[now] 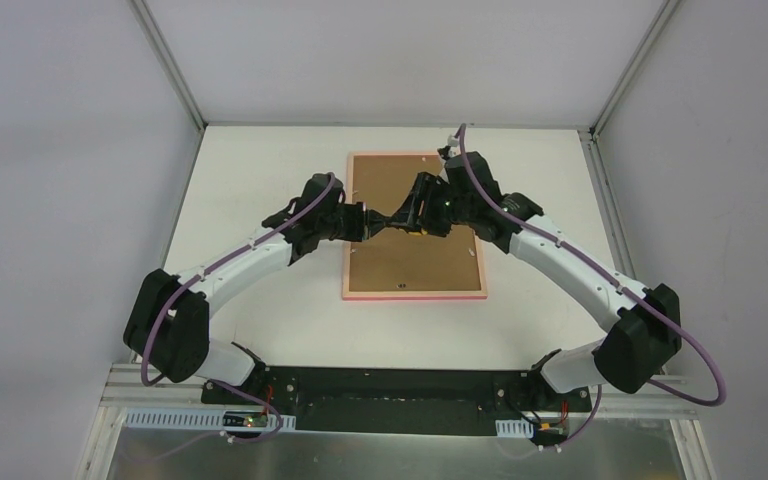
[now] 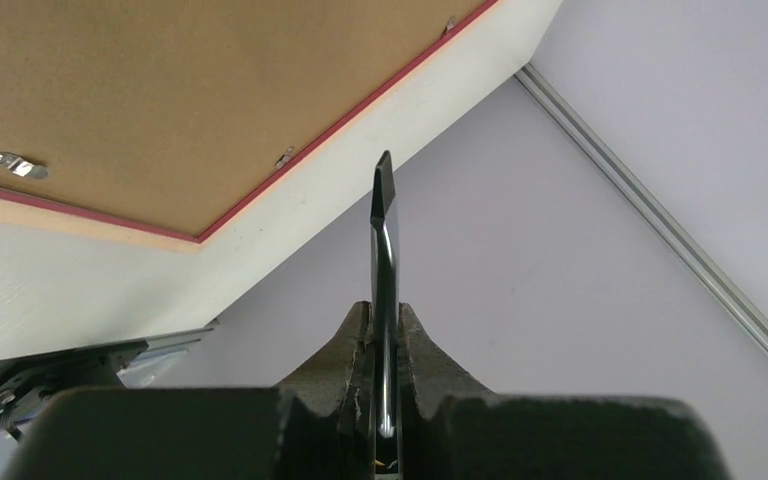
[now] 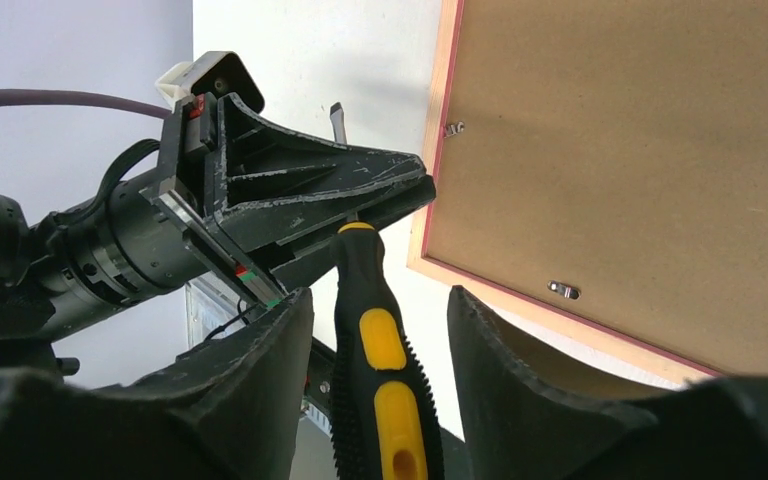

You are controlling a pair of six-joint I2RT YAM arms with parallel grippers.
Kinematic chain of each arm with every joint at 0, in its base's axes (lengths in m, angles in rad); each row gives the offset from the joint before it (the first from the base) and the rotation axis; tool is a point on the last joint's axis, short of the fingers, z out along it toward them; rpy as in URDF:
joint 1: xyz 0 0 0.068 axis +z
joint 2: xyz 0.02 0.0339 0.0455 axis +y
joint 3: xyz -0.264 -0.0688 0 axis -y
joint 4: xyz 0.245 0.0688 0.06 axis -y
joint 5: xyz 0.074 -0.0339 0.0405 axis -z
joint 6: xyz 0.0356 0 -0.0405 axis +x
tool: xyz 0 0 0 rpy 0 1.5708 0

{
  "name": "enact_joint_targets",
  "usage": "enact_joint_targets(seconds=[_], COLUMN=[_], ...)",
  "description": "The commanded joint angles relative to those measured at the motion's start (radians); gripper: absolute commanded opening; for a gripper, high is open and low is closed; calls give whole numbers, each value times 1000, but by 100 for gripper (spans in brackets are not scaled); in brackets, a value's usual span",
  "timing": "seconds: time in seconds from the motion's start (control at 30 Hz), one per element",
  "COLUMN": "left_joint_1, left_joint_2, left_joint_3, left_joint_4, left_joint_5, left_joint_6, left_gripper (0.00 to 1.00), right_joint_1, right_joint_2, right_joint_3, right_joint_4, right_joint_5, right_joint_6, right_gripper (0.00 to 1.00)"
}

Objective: Take the photo out of the frame

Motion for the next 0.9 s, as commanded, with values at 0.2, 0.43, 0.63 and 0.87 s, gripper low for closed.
enact_joint_targets(seconds=[0.2, 0.43, 0.63, 0.87], left_joint_1=[-4, -4, -2, 151], left_joint_2=[-41, -24, -22, -63], left_joint_3=[-19, -18, -43, 40], left_joint_4=[36, 73, 81, -279], left_joint_5=[-50, -49, -22, 49], left_joint_6=[-401, -404, -342, 261], left_gripper=[0, 0, 16, 77], right_joint_1=[-10, -9, -6, 23], right_joint_2=[-30, -4, 3, 77], right_joint_3=[13, 30, 71, 179], right_joint_4=[12, -15, -89, -216], right_joint_5=[-106, -99, 63, 135], right_joint_6=[-46, -49, -23, -42], right_gripper=[45, 0, 0, 0])
